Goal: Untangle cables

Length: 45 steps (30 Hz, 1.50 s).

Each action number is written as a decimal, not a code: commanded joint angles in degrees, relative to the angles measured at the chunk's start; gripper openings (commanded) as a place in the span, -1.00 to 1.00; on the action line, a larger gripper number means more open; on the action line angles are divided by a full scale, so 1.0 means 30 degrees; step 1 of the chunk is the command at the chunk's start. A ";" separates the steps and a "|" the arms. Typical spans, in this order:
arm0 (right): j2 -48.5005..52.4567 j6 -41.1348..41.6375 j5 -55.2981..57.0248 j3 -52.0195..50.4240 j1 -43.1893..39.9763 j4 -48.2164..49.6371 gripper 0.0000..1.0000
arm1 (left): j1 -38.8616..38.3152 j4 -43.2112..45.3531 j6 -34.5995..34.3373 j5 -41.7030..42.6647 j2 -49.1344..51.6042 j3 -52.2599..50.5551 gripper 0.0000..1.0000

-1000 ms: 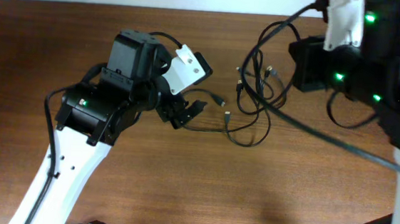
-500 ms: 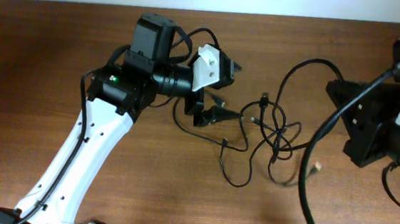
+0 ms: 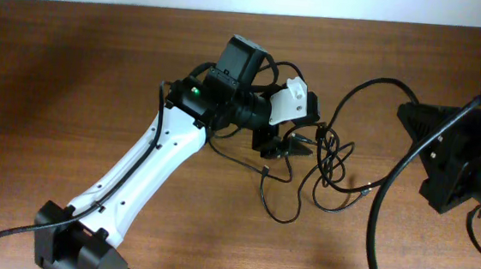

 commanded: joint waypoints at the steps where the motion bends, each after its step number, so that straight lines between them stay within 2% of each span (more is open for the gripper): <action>1: -0.0146 -0.0219 -0.0233 0.0095 0.0117 -0.0117 -0.92 | -0.0015 0.0219 0.0189 -0.1071 0.0058 0.0051 -0.55; 2: -0.0146 -0.0226 -0.0219 0.0095 0.0117 -0.0109 -0.93 | 0.0029 0.0248 0.0182 -0.2317 0.0058 0.0058 -1.00; 4: -0.0146 -0.0211 0.0481 0.0095 0.0117 -0.0117 -0.92 | 0.0408 0.0211 -0.0845 -0.5821 -0.0087 0.0058 -1.00; 5: -0.0146 -0.0197 0.2455 0.0095 0.0073 -0.0117 -0.92 | 0.0969 -0.0073 -0.1202 -0.8029 -0.0379 0.0058 -1.00; 7: -0.0146 -0.0124 0.6273 0.0095 0.0080 -0.0117 -0.93 | 0.2652 -0.0918 -0.1202 -0.9821 -0.1202 0.0058 -1.00; 10: -0.0146 0.1122 1.1038 -0.0029 0.0080 -0.0117 -0.92 | 0.6186 -0.2120 -0.1209 -0.9901 -0.2594 0.0058 -1.00; 12: -0.0204 0.1610 1.2961 -0.0029 0.0080 -0.0117 -0.92 | 0.8779 -0.2761 -0.1209 -0.9901 -0.3446 0.0058 -1.00; 13: -0.0291 0.2069 1.4302 -0.0036 0.0073 -0.0117 -0.92 | 1.1001 -0.3184 -0.1319 -0.9894 -0.4095 0.0058 -1.00; 16: -0.0699 0.2790 1.6815 -0.0036 0.0066 -0.0117 -0.92 | 1.6604 -0.2397 -0.5093 -0.9843 -0.4998 0.0058 -1.00; 18: -0.1282 0.3279 1.8243 -0.0124 0.0066 -0.0117 -0.92 | 2.0487 -0.2200 -0.8444 -0.8291 -0.5013 0.0051 -1.00; 21: -0.2004 0.3410 1.8520 -0.0124 0.0066 -0.0117 -0.92 | 2.3132 -0.1996 -0.8786 -0.4590 -0.4998 0.0051 -1.00; 24: -0.2375 0.3898 1.9424 -0.0124 0.0066 -0.0117 -0.92 | 2.3074 -0.1894 -0.8874 -0.4350 -0.4998 0.0051 -1.00; 27: -0.2259 0.3898 1.8178 -0.0124 0.0066 -0.0117 -0.92 | 2.1857 -0.1902 -0.8859 -0.3570 -0.4998 0.0051 -1.00; 29: -0.1625 0.3825 1.7340 -0.0124 0.0066 -0.0117 -0.92 | 1.9912 -0.1953 -0.8852 -0.2149 -0.4998 0.0051 -1.00; 33: -0.0328 0.3526 1.7500 -0.0124 0.0066 -0.0109 -0.92 | 1.5948 -0.2171 -0.8830 -0.2324 -0.4998 0.0051 -1.00; 37: 0.0860 0.3497 2.0371 -0.0124 -0.0612 0.0568 -0.92 | 1.3384 -0.2273 -0.7970 -0.2965 -0.4998 0.0051 -1.00; 39: 0.1741 0.2929 1.9096 -0.0131 -0.2907 0.1166 -0.92 | 1.3049 -0.2273 -0.7970 -0.2965 -0.4998 0.0051 -1.00; 41: 0.3220 0.0984 1.2480 -0.0903 -0.7599 0.2135 -0.92 | 1.3019 -0.2404 -0.7970 -0.2951 -0.4998 0.0051 -1.00; 45: 0.7300 -0.0240 0.2011 -0.2710 -1.6597 0.2142 -0.92 | 1.2968 -0.2965 -0.7978 -0.2943 -0.4998 0.0051 -1.00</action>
